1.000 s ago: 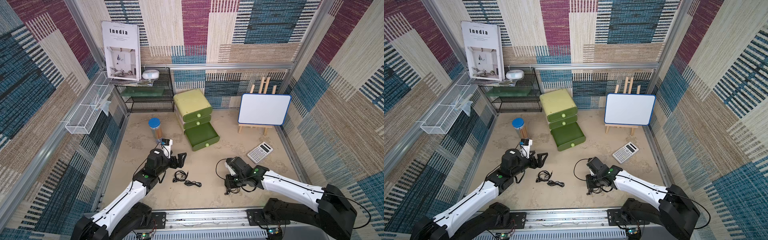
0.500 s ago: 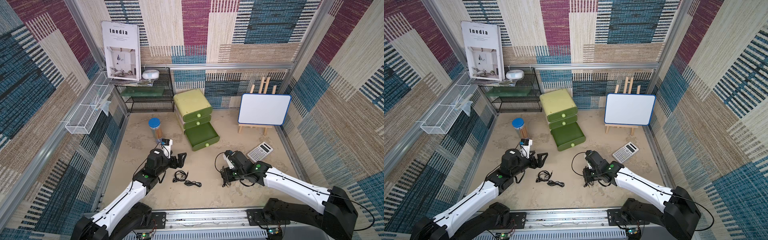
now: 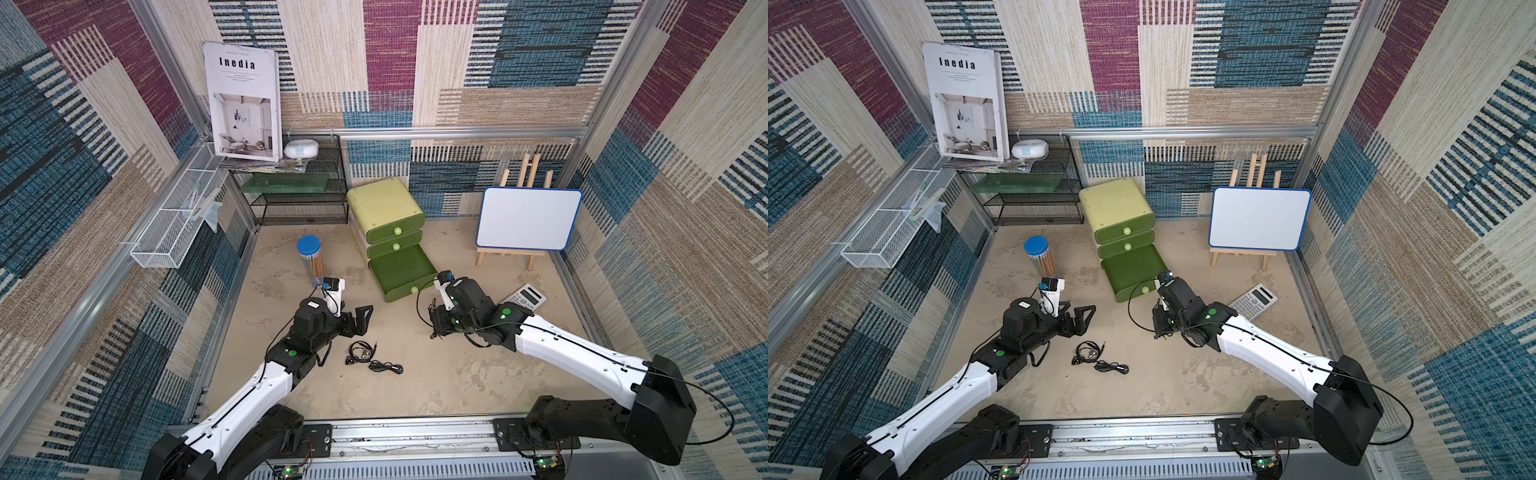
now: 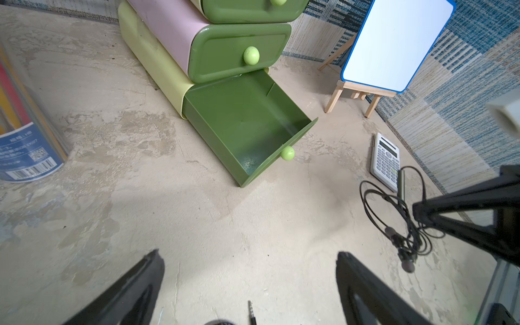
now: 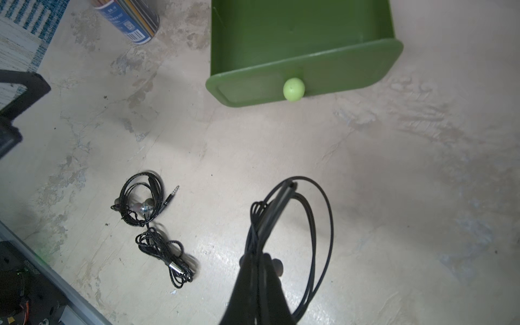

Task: Place the wired earphones into the drawer by color
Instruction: Pick up the wired earphones from the center of the board, then place the wired earphones in the drawer.

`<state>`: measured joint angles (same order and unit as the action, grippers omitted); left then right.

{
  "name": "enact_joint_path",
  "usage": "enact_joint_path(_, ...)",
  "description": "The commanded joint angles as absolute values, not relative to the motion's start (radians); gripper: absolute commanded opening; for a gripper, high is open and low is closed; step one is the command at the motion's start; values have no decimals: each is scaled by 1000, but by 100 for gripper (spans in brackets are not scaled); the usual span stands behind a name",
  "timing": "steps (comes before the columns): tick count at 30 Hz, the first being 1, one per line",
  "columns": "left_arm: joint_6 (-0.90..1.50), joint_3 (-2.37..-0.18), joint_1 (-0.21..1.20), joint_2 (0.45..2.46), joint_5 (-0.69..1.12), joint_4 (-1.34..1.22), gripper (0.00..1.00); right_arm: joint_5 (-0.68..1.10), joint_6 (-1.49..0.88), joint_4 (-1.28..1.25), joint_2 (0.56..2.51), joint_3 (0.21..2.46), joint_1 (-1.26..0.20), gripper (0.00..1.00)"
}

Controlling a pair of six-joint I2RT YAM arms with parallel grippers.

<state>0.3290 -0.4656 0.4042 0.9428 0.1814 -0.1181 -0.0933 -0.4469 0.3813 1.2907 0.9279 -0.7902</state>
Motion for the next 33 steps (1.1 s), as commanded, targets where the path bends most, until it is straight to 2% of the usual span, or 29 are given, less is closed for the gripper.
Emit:
enact_joint_path(1,318,-469,403,936,178,-127,99,-134,-383,330,1339,983,-784,0)
enact_joint_path(12,318,-466,404,923,172,-124,99,-128,-302,196,1541,1197,-726,0)
enact_joint_path(33,319,-463,405,911,170,-124,99,-75,-341,47,1845,1432,-660,0)
